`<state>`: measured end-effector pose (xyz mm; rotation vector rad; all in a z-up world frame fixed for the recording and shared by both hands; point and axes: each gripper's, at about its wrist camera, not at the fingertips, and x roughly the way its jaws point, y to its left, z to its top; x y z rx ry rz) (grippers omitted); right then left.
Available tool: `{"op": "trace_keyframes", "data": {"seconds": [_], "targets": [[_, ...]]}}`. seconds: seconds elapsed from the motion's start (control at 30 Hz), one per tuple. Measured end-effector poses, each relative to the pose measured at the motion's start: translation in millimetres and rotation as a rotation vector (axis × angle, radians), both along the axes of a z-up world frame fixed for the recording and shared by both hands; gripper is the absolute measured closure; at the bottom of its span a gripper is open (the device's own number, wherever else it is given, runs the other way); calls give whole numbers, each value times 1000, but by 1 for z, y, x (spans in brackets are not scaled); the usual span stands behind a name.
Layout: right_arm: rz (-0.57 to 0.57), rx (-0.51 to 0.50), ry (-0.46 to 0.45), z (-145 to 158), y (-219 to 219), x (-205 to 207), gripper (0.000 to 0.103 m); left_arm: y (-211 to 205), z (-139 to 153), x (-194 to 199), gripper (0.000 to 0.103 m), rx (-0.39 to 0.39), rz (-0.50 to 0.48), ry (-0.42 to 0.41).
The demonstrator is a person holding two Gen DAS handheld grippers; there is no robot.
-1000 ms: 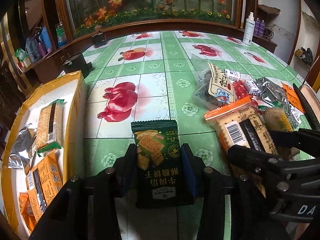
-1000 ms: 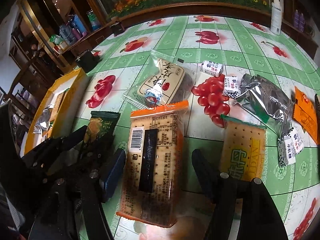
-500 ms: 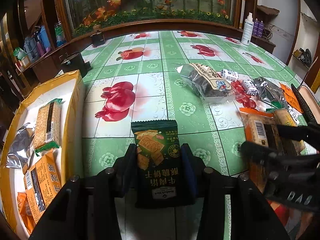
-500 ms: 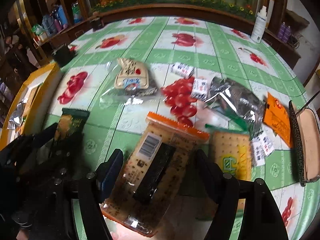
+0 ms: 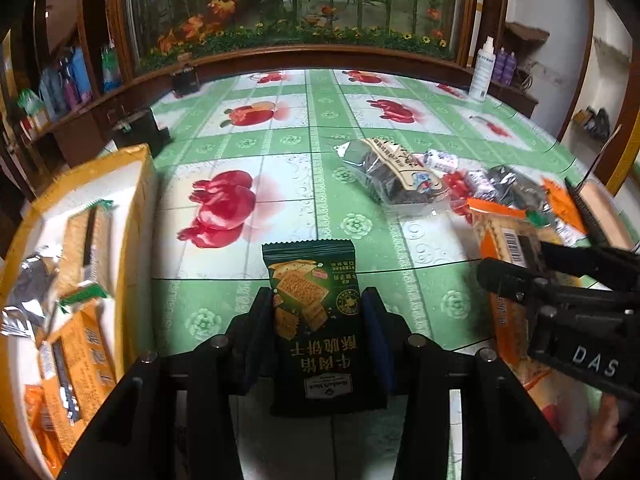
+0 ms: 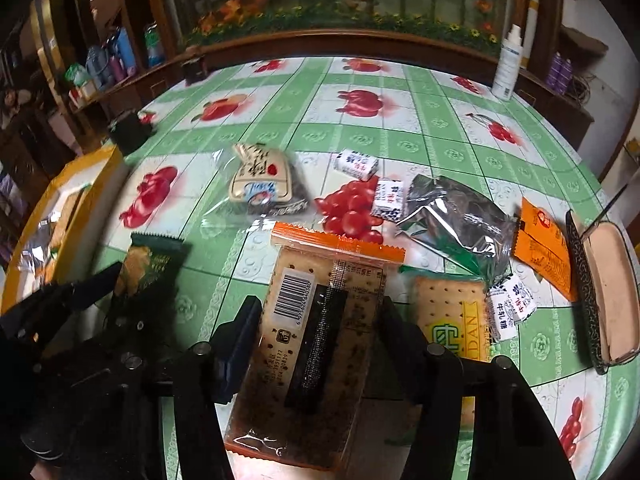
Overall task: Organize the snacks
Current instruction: 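Lift both held packs off the table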
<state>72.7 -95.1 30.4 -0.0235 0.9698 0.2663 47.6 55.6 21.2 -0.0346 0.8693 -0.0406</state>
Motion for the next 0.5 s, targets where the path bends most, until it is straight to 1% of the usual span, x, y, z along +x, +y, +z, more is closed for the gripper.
{"op": "trace_keyframes", "data": {"seconds": [0.2,0.5], "targets": [[-9,33,-25,7,-3,-2,41,3,5,-2,59,-54,-6,-23],[14,61,-39,12,0,-5,42,2,9,-2,59,-62,-9,-47]]}}
